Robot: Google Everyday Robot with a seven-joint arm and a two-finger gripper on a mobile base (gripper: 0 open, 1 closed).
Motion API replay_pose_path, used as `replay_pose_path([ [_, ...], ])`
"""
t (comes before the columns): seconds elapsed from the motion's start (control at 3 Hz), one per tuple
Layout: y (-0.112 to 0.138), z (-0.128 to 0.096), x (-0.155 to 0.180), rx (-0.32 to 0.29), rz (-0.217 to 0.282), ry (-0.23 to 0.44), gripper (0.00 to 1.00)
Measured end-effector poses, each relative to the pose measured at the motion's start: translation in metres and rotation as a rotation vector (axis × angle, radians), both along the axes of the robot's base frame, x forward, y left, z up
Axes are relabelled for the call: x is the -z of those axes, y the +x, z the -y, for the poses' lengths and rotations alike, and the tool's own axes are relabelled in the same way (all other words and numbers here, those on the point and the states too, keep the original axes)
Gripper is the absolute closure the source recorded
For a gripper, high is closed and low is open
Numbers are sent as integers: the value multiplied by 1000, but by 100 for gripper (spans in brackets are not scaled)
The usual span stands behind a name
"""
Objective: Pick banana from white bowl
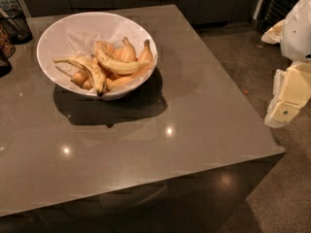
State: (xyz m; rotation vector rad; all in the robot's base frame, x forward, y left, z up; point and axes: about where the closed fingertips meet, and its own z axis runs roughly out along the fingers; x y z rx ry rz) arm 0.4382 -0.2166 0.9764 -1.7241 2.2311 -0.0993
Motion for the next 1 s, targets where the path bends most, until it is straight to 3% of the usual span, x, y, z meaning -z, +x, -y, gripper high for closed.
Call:
replay_pose_path([
  [0.67,13,-12,-9,28,2,12,0],
  [1.0,69,-51,-19,83,-63,-1,0],
])
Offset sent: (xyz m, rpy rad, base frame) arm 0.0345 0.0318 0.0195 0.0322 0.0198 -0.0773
